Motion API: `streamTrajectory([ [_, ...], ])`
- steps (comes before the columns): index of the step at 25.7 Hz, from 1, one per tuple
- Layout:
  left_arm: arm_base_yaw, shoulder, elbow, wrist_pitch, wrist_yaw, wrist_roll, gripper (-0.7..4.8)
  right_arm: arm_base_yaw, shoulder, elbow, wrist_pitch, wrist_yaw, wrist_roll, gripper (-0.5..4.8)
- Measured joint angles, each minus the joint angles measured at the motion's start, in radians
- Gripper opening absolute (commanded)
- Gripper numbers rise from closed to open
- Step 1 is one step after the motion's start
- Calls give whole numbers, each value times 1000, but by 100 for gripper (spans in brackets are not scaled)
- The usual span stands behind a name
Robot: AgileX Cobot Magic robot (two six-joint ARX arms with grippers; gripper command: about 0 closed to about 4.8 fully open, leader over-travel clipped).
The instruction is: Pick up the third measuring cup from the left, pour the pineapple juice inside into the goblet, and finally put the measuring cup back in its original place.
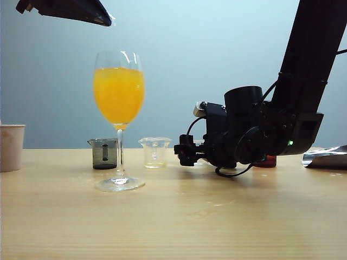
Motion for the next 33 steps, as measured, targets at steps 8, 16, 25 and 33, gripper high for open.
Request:
streamTrajectory([
  [8,0,0,0,0,0,0,-6,0,-6,-1,-23,63,-1,416],
  [16,0,0,0,0,0,0,-6,0,-50,-4,-146,65,-7,479],
  [25,0,0,0,0,0,0,-6,-1,-132,-48,-273,16,8,455],
  [33,0,-16,0,-25,1,-3,-6,-1,-210,-98,-383,12,11,59],
])
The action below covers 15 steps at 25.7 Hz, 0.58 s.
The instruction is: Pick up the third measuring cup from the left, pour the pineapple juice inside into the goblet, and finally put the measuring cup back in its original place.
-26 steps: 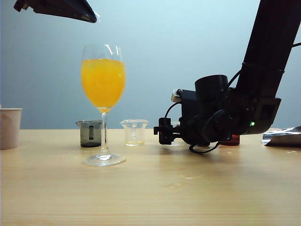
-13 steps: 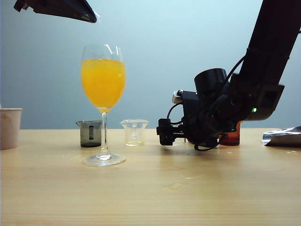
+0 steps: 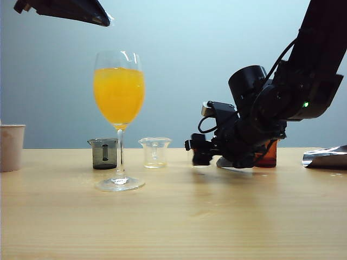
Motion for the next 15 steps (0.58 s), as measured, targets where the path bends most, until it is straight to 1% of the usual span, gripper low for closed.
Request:
streamTrajectory([
  [1,0,-13,0,-2,0,0,-6,0,-21,-26,-12,0,1,40],
  [3,0,-27,0,-2,0,0,-6,0,-45,-50,-27,0,2,38],
  [4,0,-35,0,-3,0,0,-6,0,-61,-64,-35,0,0,22],
  [5,0,-44,0,-4,0,0,-6,0,-77,-78,-42,-2,1,-9],
  [8,0,-98,0,-6,0,-1,-6,0,-177,-142,-88,-2,0,-8],
  [13,0,-156,0,-45,-1,-1,-6,0,-330,-183,-183,-4,-1,-8],
  [15,0,-184,0,-53,-1,-1,-6,0,-396,-195,-241,-22,-1,-8],
])
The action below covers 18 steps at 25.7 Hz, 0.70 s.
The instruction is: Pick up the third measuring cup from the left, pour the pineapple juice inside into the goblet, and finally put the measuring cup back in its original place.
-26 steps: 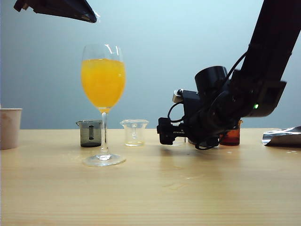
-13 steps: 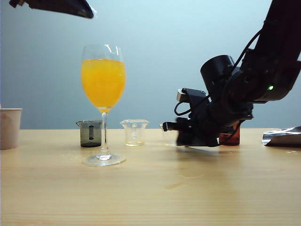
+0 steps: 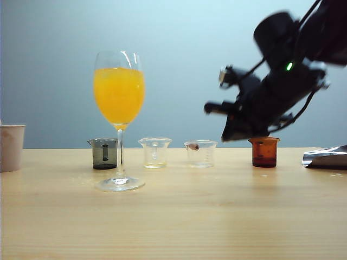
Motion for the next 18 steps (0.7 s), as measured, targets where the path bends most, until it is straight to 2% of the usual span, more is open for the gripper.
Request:
streamTrajectory([
  [7,0,-143,-5,-57,-12,-31,-6,0,-258,-22,-175,-105,-17,-8],
  [12,0,-325,-93,-90,-31,-53,-6,0,-508,-142,-201,-107,-26,-8],
  [18,0,-505,-227,-69,-121,-91,-6,0,-768,-271,-251,-108,-26,-8],
])
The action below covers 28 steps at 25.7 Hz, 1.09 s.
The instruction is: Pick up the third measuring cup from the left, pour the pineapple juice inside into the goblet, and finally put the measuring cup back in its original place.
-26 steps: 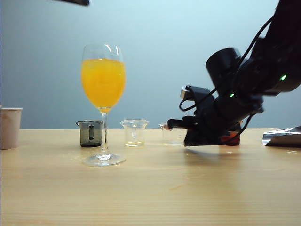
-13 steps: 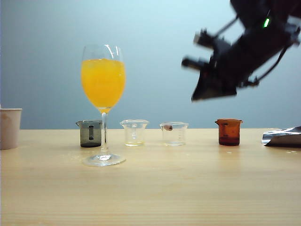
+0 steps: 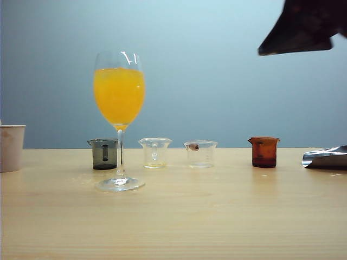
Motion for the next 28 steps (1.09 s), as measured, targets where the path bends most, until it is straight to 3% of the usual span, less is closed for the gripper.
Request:
streamTrajectory([
  [2,0,-76,-126,10,-10,-43,-6,0,-149,-84,-79,0,0,-8],
  [7,0,-111,-263,130,-18,-116,-6,0,-345,-185,-101,42,5,-8],
  [14,0,-113,-414,268,-44,-129,-6,0,-572,-296,-143,77,15,-8],
  [19,0,-112,-558,460,-53,-137,-6,1,-743,-396,-236,129,79,-8],
  [28,0,-113,-621,467,-54,-137,-6,2,-892,-468,-373,138,83,-8],
])
